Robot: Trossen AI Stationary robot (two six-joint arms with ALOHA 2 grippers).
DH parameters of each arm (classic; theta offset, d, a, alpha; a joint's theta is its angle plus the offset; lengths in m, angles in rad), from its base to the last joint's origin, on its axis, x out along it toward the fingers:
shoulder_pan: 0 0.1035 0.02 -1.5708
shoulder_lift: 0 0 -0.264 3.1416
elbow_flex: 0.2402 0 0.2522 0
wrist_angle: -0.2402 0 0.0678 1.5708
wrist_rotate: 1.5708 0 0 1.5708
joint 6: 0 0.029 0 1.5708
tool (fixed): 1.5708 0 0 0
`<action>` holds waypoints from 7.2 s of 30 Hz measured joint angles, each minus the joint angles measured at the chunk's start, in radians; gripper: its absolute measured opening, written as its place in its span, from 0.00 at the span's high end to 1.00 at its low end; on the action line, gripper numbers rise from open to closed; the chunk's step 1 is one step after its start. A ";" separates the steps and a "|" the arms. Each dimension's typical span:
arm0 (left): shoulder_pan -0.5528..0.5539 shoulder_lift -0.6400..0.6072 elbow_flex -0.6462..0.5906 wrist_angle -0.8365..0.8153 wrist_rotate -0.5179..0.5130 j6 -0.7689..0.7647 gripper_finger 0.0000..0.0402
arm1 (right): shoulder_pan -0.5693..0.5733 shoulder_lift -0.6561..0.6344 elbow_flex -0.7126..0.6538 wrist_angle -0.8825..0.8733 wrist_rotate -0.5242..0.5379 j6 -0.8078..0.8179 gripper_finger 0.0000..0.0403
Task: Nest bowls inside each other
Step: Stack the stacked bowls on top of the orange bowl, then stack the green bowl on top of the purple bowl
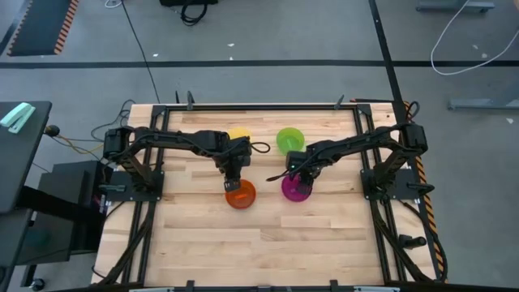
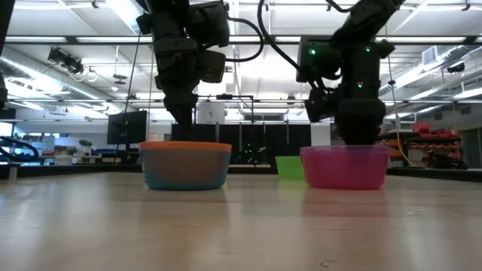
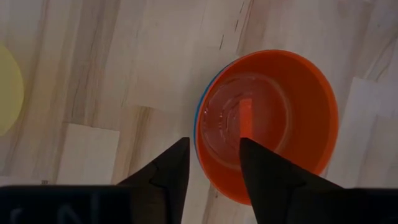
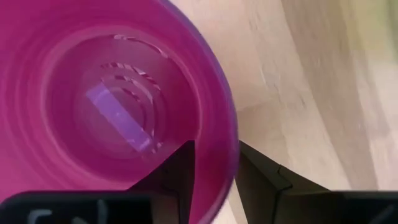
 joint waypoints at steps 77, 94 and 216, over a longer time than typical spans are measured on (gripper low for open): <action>-0.146 0.167 -0.002 -0.191 0.065 -0.203 0.73 | 0.254 -0.029 0.360 -0.173 0.076 -0.052 0.98; -0.100 0.166 -0.001 0.136 0.113 -0.112 0.73 | 0.244 -0.029 0.360 -0.174 0.076 -0.076 0.98; 0.404 -0.148 0.000 0.035 0.053 0.231 0.73 | -0.322 0.332 0.603 -0.350 -0.032 -0.268 0.72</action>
